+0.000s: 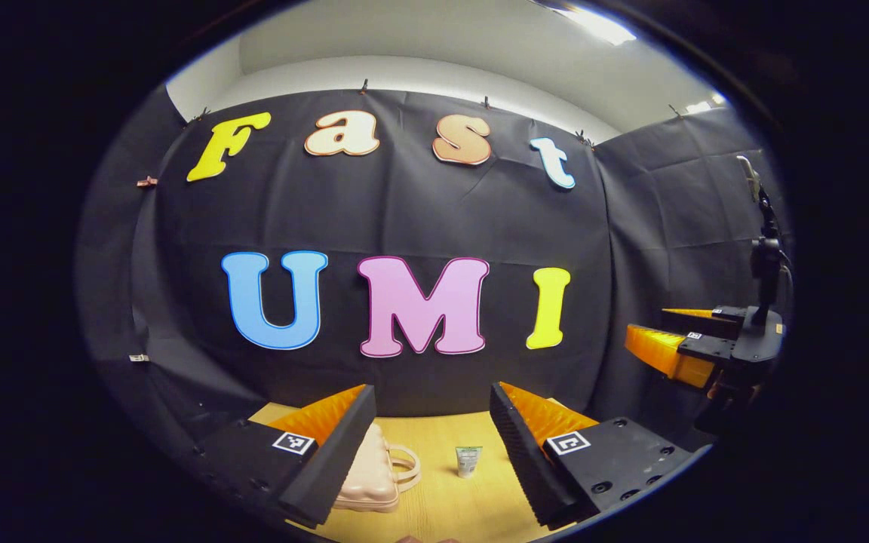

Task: First open the suitcase, pack the skin care products into it, and then close the suitcase.

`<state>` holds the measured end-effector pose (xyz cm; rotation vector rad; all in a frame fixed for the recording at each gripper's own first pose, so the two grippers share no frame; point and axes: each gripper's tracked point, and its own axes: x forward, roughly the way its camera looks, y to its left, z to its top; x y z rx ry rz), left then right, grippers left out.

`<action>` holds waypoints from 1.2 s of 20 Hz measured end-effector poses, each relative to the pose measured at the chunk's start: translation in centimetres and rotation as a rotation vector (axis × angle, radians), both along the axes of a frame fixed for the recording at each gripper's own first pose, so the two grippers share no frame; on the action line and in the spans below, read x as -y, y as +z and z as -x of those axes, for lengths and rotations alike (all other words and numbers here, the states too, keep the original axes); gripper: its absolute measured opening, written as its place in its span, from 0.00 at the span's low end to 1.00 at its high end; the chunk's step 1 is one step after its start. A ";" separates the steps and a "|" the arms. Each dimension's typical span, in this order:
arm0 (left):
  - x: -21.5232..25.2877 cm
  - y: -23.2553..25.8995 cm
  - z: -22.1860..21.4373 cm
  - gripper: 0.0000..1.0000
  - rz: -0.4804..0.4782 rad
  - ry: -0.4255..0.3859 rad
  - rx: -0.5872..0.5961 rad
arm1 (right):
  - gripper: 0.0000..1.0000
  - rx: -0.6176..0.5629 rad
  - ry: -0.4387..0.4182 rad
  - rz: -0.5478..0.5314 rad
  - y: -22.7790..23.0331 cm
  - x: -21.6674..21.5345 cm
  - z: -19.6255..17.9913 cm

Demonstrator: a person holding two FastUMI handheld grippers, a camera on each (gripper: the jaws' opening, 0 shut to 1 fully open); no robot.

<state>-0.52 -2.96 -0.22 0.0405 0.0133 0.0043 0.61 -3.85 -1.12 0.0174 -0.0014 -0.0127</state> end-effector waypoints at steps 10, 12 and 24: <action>-2.6 -3.5 1.8 0.96 0.018 0.021 -0.112 | 0.95 -0.039 -0.059 -0.017 -1.0 1.6 -0.6; -4.3 -4.9 2.3 0.96 0.005 0.009 -0.149 | 0.94 -0.063 -0.063 -0.022 -1.4 1.0 -0.8; -3.2 -20.3 -10.1 0.96 0.047 -0.191 -0.546 | 0.94 -0.107 -0.184 0.080 -3.1 3.2 3.4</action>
